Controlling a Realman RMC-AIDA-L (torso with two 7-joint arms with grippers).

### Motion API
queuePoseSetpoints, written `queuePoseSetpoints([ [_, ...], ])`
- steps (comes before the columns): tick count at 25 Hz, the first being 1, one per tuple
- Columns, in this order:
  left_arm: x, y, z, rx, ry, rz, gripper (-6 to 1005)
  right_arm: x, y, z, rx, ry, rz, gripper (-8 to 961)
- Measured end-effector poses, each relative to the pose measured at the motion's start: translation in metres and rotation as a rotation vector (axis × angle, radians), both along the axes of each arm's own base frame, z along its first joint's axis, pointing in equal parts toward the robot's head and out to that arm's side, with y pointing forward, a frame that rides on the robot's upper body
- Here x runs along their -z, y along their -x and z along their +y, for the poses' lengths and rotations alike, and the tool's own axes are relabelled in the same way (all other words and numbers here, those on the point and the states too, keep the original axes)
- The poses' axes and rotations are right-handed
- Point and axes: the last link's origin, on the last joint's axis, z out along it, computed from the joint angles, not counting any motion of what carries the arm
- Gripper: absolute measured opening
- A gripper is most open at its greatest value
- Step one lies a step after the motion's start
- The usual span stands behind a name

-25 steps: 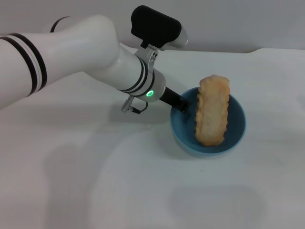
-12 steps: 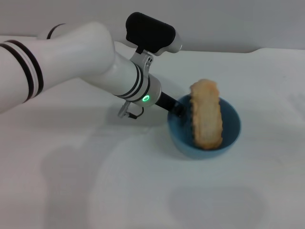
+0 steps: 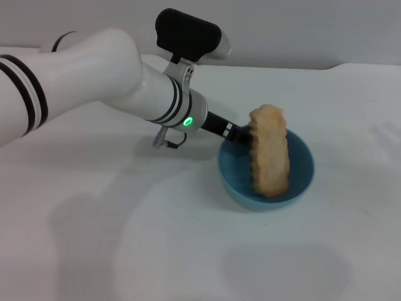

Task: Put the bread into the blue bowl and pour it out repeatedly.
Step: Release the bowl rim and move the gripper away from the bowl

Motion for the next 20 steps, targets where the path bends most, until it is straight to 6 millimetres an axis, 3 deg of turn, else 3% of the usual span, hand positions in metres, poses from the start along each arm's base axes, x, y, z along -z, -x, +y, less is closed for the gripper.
queuePoseSetpoints([
  [2, -0.002, -0.001, 0.004, 0.011, -0.027, -0.008, 559, 0.001, 0.001, 0.001, -0.037, -0.026, -0.053, 431],
  [8, -0.006, -0.005, 0.01, 0.017, -0.075, -0.039, 769, 0.002, 0.001, 0.006, -0.046, -0.054, -0.093, 434],
  [16, -0.012, 0.002, 0.012, -0.008, -0.106, -0.061, 768, 0.0, 0.002, 0.006, -0.061, -0.075, -0.098, 439],
  [20, -0.026, -0.001, 0.024, -0.002, -0.209, -0.124, 768, -0.001, 0.001, 0.002, -0.123, -0.238, -0.098, 439],
])
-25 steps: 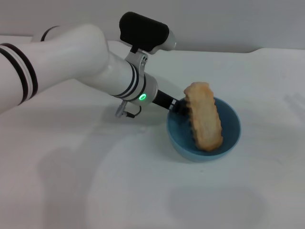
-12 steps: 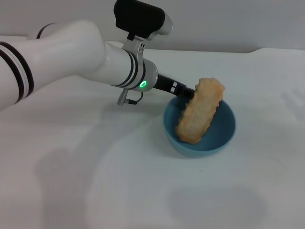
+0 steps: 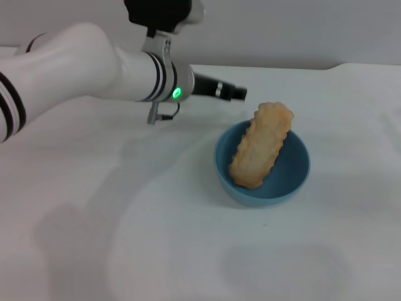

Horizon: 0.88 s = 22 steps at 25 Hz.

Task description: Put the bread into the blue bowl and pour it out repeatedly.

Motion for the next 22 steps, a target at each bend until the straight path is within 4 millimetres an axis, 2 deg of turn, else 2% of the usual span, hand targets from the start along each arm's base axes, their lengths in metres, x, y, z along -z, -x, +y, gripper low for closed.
queuePoseSetpoints([
  [4, -0.009, 0.0, 0.008, 0.031, -0.092, -0.02, 768, -0.001, -0.007, -0.005, 0.0, -0.194, 0.011, 439],
  [9, -0.019, 0.005, 0.013, 0.045, -0.209, -0.045, 767, 0.006, -0.011, -0.009, 0.017, -0.28, -0.018, 439],
  [11, -0.022, 0.007, 0.013, 0.053, -0.255, -0.055, 767, 0.012, -0.012, -0.011, 0.007, -0.313, -0.079, 439],
  [15, -0.023, 0.013, 0.007, 0.096, -0.344, -0.054, 768, 0.024, -0.016, -0.017, 0.017, -0.363, -0.166, 439],
  [22, -0.02, 0.03, -0.012, 0.137, -0.461, -0.06, 794, 0.031, -0.034, -0.03, 0.157, -0.41, -0.112, 439],
])
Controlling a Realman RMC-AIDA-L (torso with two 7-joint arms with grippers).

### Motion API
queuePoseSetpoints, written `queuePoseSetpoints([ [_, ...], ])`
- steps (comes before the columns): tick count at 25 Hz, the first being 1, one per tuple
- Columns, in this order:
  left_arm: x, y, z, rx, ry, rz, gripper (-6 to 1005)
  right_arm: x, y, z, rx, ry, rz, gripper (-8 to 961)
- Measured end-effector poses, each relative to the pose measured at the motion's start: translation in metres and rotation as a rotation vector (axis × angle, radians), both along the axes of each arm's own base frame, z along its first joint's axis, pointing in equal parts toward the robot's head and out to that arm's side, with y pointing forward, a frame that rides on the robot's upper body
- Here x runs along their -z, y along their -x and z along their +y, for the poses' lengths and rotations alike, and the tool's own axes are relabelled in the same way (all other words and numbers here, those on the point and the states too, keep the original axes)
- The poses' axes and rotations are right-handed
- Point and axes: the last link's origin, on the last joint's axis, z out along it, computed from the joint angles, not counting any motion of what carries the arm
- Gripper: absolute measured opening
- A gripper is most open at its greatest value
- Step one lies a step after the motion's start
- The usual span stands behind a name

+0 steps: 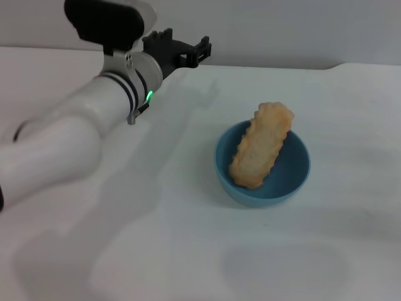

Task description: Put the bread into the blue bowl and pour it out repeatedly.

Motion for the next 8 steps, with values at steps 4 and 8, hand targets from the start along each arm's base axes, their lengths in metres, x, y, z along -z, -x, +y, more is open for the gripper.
queuePoseSetpoints([
  [4, 0.007, 0.001, -0.018, 0.085, -0.068, 0.007, 820, 0.002, -0.012, 0.0, 0.088, -0.002, 0.036, 439],
  [8, 0.011, 0.011, -0.028, 0.085, -0.091, -0.024, 839, 0.005, -0.016, 0.001, 0.13, -0.001, 0.031, 439],
])
